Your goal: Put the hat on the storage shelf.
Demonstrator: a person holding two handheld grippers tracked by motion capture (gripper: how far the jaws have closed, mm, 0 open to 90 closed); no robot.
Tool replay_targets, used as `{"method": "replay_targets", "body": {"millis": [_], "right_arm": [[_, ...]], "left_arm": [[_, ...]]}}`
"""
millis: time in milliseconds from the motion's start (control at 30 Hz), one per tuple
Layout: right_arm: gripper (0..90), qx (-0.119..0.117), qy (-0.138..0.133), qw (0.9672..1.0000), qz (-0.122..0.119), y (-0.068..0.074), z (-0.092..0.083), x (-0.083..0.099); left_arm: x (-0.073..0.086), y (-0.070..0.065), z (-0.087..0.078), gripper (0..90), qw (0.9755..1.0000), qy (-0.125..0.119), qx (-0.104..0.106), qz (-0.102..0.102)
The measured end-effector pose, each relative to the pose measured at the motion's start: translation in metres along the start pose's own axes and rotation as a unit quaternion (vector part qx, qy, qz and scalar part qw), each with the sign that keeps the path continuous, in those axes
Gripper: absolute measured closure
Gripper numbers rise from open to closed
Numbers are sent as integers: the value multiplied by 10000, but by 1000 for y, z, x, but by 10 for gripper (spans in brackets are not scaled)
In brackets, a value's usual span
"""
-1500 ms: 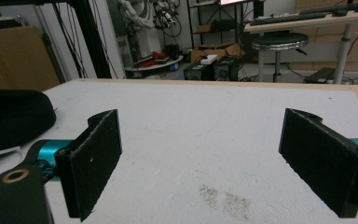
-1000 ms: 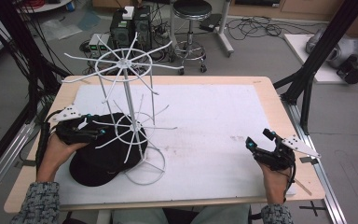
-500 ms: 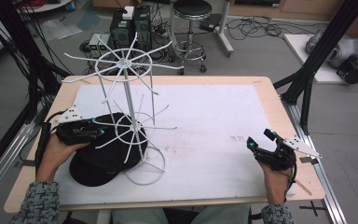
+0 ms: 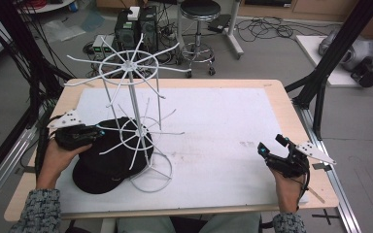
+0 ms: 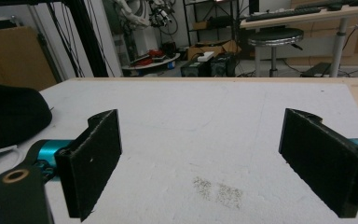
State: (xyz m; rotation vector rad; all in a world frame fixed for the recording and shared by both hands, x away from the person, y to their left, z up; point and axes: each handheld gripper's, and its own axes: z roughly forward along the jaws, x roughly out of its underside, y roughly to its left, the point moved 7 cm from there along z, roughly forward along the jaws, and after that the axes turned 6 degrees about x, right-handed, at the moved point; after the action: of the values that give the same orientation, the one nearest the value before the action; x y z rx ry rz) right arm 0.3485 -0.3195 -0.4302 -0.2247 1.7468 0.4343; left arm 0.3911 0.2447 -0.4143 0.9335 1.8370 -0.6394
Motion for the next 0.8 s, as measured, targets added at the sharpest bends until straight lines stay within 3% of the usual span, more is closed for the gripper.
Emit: {"method": "replay_targets", "body": {"millis": [200,500,800], "right_arm": [[122,25,-10,10000,46,-2,-1,0],[122,90,-125,9998,159,-7,-7,-3],[122,114,-103,9997,187,-6,-9,-2]], "left_arm": [[-15,0,-16,858,9988,-499,-19,13],[-43,-5,-43,861,9963,-778,-110,339],[-78,13,-79,861,9920,-1106,-354,492]]}}
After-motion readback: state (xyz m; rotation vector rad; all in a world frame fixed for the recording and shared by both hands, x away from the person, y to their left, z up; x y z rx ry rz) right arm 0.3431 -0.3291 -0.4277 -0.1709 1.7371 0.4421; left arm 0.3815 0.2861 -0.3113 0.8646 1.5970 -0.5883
